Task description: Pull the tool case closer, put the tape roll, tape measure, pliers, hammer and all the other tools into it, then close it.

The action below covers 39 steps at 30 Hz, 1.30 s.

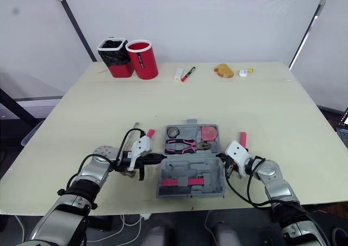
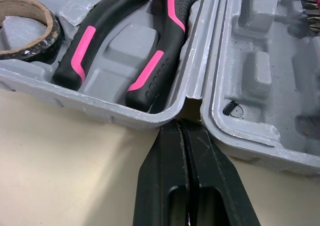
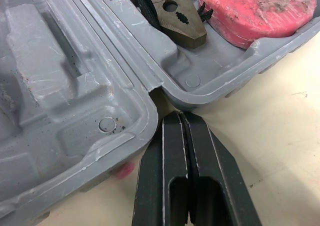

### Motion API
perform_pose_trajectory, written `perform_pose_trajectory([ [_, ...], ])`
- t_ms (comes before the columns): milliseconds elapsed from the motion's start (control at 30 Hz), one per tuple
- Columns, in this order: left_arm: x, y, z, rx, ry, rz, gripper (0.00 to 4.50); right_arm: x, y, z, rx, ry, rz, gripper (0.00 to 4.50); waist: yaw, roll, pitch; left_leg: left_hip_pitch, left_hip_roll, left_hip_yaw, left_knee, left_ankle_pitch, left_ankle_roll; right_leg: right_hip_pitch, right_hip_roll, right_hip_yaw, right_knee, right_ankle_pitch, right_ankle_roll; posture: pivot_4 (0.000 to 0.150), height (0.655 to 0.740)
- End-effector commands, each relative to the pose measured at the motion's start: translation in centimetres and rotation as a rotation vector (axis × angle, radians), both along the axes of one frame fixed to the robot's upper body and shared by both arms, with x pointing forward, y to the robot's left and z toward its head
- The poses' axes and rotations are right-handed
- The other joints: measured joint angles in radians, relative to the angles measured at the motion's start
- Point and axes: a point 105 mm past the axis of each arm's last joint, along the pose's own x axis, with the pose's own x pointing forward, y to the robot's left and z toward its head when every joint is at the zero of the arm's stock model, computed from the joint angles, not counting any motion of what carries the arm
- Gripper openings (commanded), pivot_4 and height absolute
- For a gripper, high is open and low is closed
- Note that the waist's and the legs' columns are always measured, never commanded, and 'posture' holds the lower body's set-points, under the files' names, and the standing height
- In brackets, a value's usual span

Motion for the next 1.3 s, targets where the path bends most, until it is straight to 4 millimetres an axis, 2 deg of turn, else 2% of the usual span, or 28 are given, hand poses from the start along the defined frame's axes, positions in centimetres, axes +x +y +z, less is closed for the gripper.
perform_pose_trajectory([
  [33,-0.6,-1.1,-0.5,0.001,0.008,-0.053,0.06,0.3,2.6,2.1,0.056,-0.084,0.079,0.0,0.0,0.0,0.0,0.0,0.0,0.0,0.0,0.0,0.0,0.0,0.0,0.0,0.0,0.0,0.0,0.15,0.74],
  [833,-0.7,-1.0,-0.5,0.006,0.014,-0.058,0.06,0.4,2.8,1.7,0.059,-0.084,0.07,0.0,-0.009,0.0,0.0,0.0,0.0,0.0,0.0,0.0,0.0,0.0,0.0,0.0,0.0,0.0,0.0,0.15,0.74],
  [1100,-0.6,-0.7,-0.5,0.01,0.01,-0.047,0.06,0.0,1.7,0.7,0.001,-0.047,0.055,0.0,-0.01,0.0,0.0,0.0,0.0,0.0,0.0,0.0,0.0,0.0,0.0,0.0,0.0,0.0,0.0,0.15,0.74],
  [1300,-0.4,0.0,-0.2,0.018,0.002,-0.028,0.06,0.1,0.7,1.0,-0.019,-0.043,0.036,0.0,-0.009,0.0,0.0,0.0,0.0,0.0,0.0,0.0,0.0,0.0,0.0,0.0,0.0,0.0,0.0,0.15,0.74],
])
